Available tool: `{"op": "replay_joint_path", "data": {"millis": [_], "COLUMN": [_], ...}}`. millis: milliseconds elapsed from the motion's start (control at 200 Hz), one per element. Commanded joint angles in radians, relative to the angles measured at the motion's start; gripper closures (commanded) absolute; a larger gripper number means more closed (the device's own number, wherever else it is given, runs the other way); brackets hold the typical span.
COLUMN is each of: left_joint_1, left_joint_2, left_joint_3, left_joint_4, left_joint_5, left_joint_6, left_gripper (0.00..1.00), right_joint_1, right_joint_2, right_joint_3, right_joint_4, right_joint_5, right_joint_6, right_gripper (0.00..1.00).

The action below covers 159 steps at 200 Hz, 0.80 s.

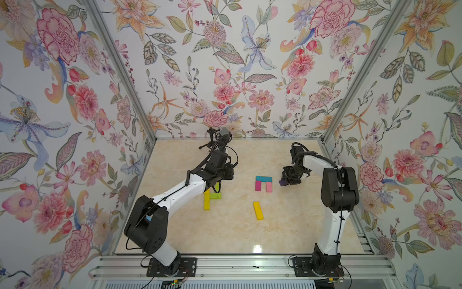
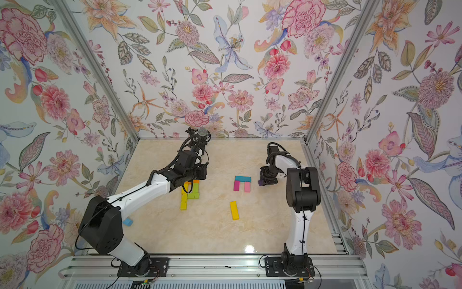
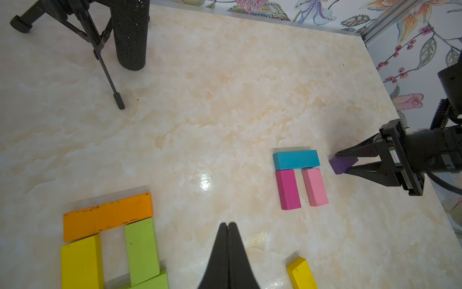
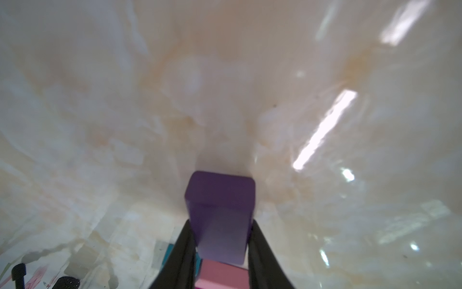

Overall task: Assemble the letter p with building blocks
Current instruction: Pick up the building block from the center of the board.

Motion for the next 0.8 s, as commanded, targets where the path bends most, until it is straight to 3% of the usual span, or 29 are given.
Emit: {"op": "replay_joint_path", "data": {"millis": [0, 255, 445, 555, 791], "left_joint_1": [0.013, 0.013, 0.011, 0.012, 0.011], "left_joint_2": [0.007, -0.007, -0.001, 0.002, -0.023], "left_joint_3": [0.001, 0.001, -0.013, -0.014, -0.02], "left_joint_4": [-0.015, -0.024, 0.0, 0.007, -0.018], "left_joint_5": [0.014, 0.024, 0.05, 0.062, 0.061], "left_joint_6": [0.018, 0.028, 0.02, 0.023, 0.048], "left_gripper": [0.98, 0.98, 0.99, 0.99, 0.99], "right_joint_1": [-0.021, -0.022, 0.019, 0.071, 0.194], "right_joint_2": [-0.076, -0.287, -0.439, -0.457, -0.462], "right_joint_3": [-0.085, -0.234, -0.315, -0.284, -0.153], "right_joint_4": [-0.031, -0.031, -0.031, -0.03, -0.046], "right_joint_5": [0.104, 0.22, 0.219, 0.181, 0.185], "right_joint_6": [-0.04, -0.151, -0.235, -0.374, -0.819], "right_gripper": [0.85, 0.85, 0.82, 0.82, 0.74]}}
